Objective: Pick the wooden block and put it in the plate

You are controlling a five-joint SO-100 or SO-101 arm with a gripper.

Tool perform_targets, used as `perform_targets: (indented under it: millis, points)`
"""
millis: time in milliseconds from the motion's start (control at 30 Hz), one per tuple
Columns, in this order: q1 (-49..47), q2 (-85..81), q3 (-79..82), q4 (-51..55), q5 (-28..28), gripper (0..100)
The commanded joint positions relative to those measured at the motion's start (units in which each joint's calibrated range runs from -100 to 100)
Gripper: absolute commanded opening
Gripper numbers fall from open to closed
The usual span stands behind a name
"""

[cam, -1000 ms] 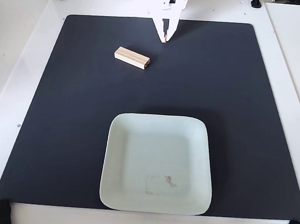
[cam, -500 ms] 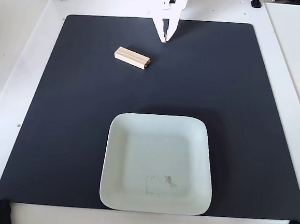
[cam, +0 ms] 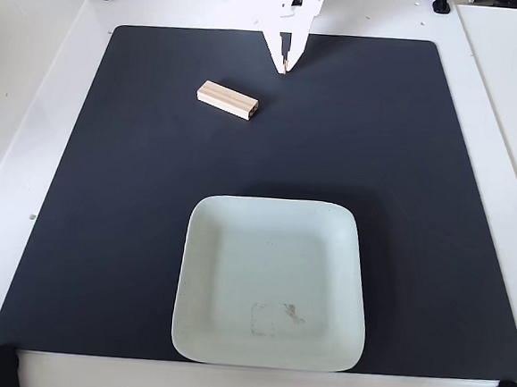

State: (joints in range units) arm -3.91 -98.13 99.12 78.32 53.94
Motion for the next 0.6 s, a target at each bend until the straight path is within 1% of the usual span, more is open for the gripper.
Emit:
perform_targets:
  millis: [0, 400, 567]
  points:
    - [0.22, 0.33, 0.25, 0.38, -0.17, 1]
    - [-0.23, 0.33, 0.25, 0.47, -0.33, 1]
    - [-0.23, 0.42, -0.56, 0.47, -5.89, 1]
